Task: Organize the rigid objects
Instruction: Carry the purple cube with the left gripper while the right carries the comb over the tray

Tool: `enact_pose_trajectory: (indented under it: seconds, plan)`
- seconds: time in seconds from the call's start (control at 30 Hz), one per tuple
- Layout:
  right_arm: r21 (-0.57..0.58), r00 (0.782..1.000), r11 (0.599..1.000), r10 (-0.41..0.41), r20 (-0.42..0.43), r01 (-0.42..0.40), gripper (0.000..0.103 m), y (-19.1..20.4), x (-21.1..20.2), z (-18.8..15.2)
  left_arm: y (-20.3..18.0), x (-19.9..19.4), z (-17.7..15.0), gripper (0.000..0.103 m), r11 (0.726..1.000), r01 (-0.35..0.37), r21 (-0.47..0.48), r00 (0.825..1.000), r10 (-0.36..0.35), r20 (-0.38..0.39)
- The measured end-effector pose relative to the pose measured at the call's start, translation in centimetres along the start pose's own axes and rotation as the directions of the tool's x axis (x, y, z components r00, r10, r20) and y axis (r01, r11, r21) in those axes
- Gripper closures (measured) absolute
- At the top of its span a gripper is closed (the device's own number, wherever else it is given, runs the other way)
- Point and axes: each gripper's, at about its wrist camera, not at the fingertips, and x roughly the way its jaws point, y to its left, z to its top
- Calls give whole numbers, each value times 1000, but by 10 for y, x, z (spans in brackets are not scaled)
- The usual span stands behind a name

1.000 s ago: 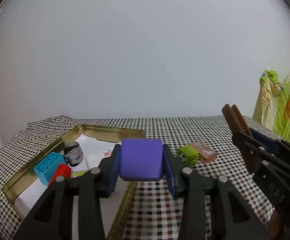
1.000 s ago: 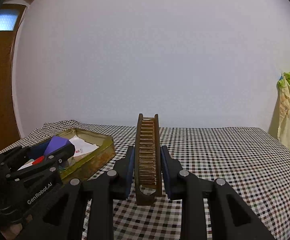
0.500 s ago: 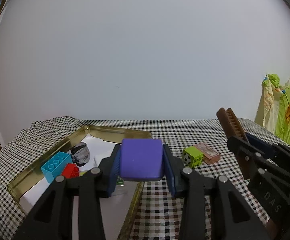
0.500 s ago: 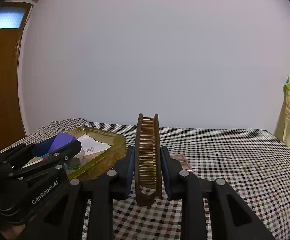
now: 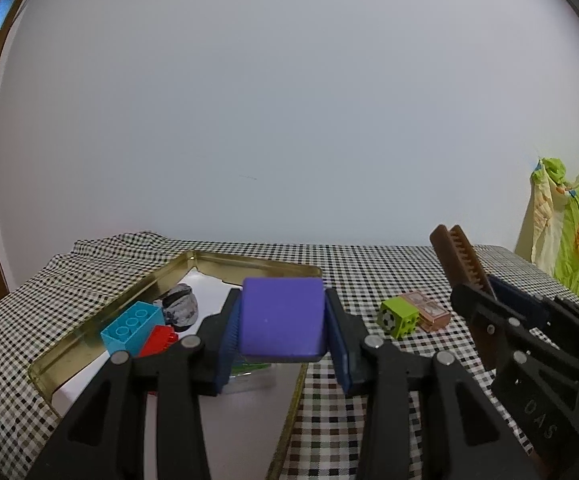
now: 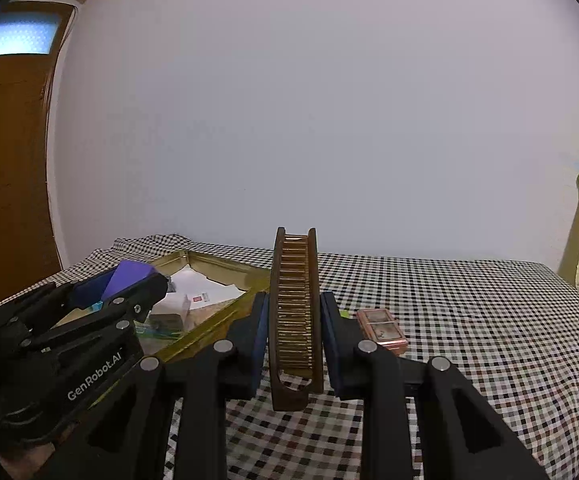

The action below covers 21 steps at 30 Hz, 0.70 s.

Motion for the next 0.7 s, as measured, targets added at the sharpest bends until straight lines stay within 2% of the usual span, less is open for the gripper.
enact_pose_trajectory:
  seconds: [0.53,0.7]
  plan:
    - [-20,999,999,47,-7,-47,75,7,6,0,6,4,1,64,1000,-14,-17,1000,14,2]
    - [-28,998,998,54,-8,-55,75,4,1,1,14,-7,-2,64,1000,-20,-17,1000,20,10]
